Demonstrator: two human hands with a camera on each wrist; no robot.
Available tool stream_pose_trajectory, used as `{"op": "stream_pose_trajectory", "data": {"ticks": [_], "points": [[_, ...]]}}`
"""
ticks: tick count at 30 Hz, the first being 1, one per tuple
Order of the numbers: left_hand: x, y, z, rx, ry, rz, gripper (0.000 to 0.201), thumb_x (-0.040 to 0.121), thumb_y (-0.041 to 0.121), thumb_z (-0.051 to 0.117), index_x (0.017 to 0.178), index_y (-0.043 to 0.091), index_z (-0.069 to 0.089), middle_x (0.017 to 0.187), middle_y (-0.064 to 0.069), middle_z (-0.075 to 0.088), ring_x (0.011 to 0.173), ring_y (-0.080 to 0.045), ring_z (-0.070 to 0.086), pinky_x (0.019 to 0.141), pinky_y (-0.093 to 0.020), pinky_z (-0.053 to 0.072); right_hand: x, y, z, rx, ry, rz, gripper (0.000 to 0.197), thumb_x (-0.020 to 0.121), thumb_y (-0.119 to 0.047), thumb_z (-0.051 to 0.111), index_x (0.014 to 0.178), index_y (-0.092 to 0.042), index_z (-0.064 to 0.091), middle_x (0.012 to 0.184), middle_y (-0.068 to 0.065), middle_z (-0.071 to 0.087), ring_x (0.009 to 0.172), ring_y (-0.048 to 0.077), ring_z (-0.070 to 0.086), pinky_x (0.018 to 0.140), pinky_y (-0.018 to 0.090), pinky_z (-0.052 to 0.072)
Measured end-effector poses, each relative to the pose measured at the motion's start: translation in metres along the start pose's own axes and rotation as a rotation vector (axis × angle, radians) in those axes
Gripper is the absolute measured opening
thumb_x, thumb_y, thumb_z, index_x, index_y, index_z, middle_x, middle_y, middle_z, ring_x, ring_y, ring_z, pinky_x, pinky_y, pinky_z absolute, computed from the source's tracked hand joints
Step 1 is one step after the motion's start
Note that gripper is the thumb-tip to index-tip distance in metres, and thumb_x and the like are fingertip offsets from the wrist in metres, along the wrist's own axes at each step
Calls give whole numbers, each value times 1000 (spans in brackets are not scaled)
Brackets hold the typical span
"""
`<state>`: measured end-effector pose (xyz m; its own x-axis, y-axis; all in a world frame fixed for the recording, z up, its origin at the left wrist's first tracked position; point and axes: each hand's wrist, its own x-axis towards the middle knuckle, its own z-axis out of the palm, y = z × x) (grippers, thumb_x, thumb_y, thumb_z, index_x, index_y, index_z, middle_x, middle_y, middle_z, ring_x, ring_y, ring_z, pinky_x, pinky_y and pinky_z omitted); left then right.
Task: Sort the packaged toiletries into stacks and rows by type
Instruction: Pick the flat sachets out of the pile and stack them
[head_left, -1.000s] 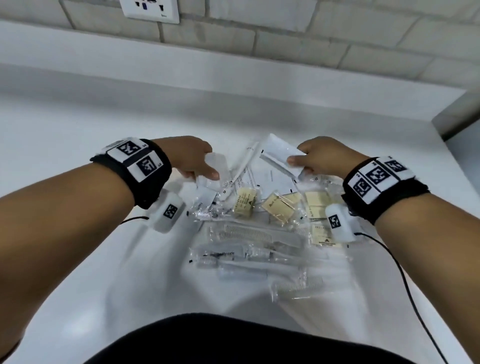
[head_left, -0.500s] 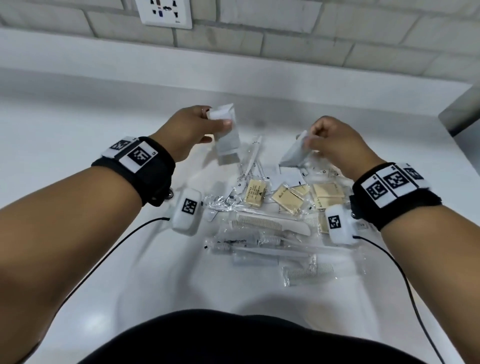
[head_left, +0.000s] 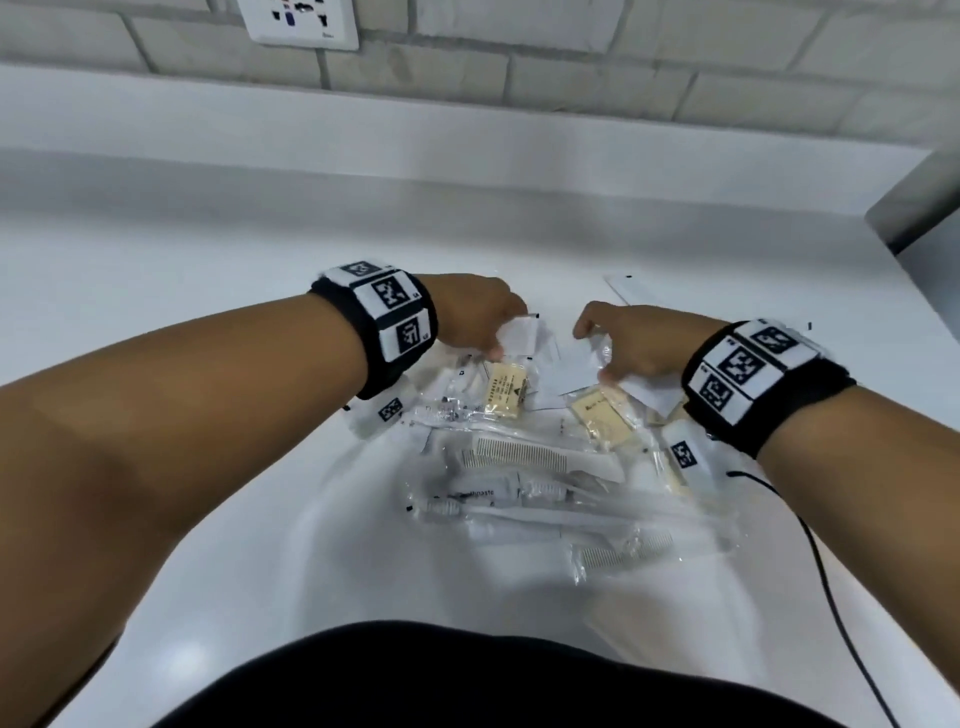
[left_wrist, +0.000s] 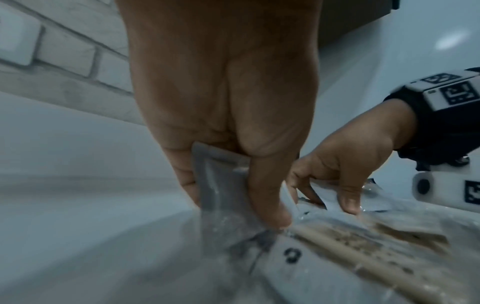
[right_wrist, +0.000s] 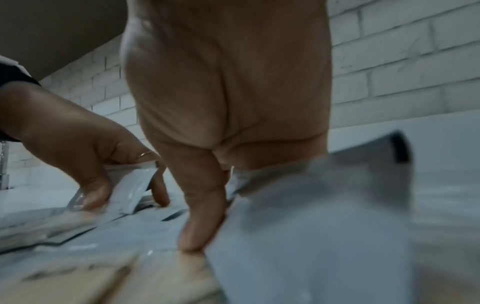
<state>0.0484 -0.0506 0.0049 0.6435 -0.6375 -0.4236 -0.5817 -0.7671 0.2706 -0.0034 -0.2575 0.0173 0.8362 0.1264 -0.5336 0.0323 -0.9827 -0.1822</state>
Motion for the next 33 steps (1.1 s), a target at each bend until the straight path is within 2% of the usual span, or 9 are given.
{"op": "stream_pose_trajectory", "data": {"ticks": [5, 10, 14, 17, 19, 22, 24, 29, 33], "points": [[0, -2, -4, 235, -56, 4, 76, 80, 26, 74, 144, 22, 34, 131, -4, 37, 80, -16, 48, 65, -29, 40, 2, 0, -19, 40, 116, 54, 42, 84, -9, 56, 122, -24, 45, 99, -1, 57, 71, 14, 51, 54, 28, 34], [-2, -3, -3, 268, -53, 3, 83, 72, 39, 79, 141, 19, 36, 128, -4, 41, 102, -22, 52, 71, -31, 40, 13, -33, -4, 207, 57, 2, 57, 71, -42, 78, 115, -28, 45, 96, -7, 57, 87, 14, 55, 75, 33, 45], [-7, -9, -2, 275, -13, -51, 68, 70, 49, 78, 124, 18, 51, 112, -2, 49, 103, -23, 53, 79, -33, 45, 18, -33, 7, 96, 44, 22, 62, 77, -42, 76, 124, -19, 43, 102, -1, 59, 91, 18, 56, 72, 33, 43], [-15, -16, -2, 106, 72, -69, 46, 75, 53, 71, 99, 17, 57, 95, 1, 57, 90, -20, 55, 73, -32, 42, 14, -25, -1, 109, 114, 106, 65, 81, -43, 70, 132, -14, 41, 121, 4, 57, 104, 22, 54, 81, 34, 45], [-22, -19, -7, -48, 130, -94, 42, 82, 49, 67, 106, 16, 59, 98, 0, 62, 87, -20, 57, 72, -30, 40, 11, -28, -3, 146, 151, 151, 70, 80, -48, 69, 132, -8, 43, 125, 7, 56, 107, 24, 55, 83, 33, 46], [-35, -21, -16, -199, 235, -147, 50, 87, 44, 63, 126, 15, 52, 116, -5, 61, 95, -21, 56, 76, -28, 41, 9, -42, 3, 89, 134, 129, 57, 79, -54, 69, 104, -3, 60, 98, 9, 66, 82, 21, 61, 64, 28, 44], [-46, -22, -20, -329, 307, -194, 54, 89, 41, 62, 134, 16, 46, 117, -3, 57, 99, -21, 54, 80, -28, 41, 10, -52, 9, -20, 109, 137, 54, 81, -54, 66, 96, -3, 62, 96, 11, 66, 86, 25, 63, 69, 29, 46], [-71, -24, -10, -614, 347, -224, 26, 91, 25, 60, 113, 11, 61, 109, -12, 65, 89, -22, 58, 79, -34, 47, 14, -67, 13, -201, 108, 109, 56, 91, -45, 58, 119, 3, 57, 120, 15, 60, 111, 31, 57, 89, 33, 45], [-89, -28, 6, -864, 484, -257, 21, 86, 19, 68, 106, 15, 64, 99, -10, 68, 83, -24, 64, 76, -37, 53, 15, -62, 17, -46, 166, 70, 38, 91, -21, 58, 123, -4, 46, 120, 13, 57, 93, 26, 55, 66, 28, 43]]}}
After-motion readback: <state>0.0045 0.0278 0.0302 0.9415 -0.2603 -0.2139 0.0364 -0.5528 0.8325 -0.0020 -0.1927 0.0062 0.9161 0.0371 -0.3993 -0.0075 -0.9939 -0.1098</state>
